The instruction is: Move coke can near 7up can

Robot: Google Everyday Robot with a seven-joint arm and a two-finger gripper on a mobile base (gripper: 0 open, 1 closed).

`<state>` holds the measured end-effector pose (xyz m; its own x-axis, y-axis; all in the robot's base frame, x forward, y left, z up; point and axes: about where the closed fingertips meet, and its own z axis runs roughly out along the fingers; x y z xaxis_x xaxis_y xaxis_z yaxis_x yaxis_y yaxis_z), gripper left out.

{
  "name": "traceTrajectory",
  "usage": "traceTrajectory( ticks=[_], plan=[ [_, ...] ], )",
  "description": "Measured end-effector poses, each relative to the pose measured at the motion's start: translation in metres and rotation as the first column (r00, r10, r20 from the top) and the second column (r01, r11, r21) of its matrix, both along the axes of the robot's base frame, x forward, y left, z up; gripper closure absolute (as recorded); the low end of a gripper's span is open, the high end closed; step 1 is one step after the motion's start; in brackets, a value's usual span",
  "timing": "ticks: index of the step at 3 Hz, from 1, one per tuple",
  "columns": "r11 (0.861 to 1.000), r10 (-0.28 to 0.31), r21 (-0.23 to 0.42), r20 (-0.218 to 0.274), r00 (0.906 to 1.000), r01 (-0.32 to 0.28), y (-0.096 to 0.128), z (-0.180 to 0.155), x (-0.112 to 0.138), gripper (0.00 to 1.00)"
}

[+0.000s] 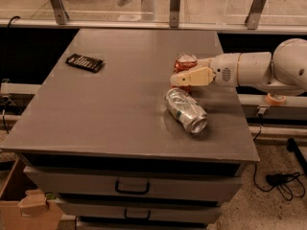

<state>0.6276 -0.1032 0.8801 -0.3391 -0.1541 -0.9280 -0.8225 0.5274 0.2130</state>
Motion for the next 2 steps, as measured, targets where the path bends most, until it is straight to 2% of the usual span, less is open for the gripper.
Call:
traceTrajectory(
  ticks=[1,2],
  plan=[
    [0.999,-0.025,-0.028,0.044,0.9987,0.026,-0.015,0.016,0.005,0.0],
    [0.995,-0.036,-0.089,0.139,0.9896,0.049,-0.04,0.057,0.023,0.0]
  ],
)
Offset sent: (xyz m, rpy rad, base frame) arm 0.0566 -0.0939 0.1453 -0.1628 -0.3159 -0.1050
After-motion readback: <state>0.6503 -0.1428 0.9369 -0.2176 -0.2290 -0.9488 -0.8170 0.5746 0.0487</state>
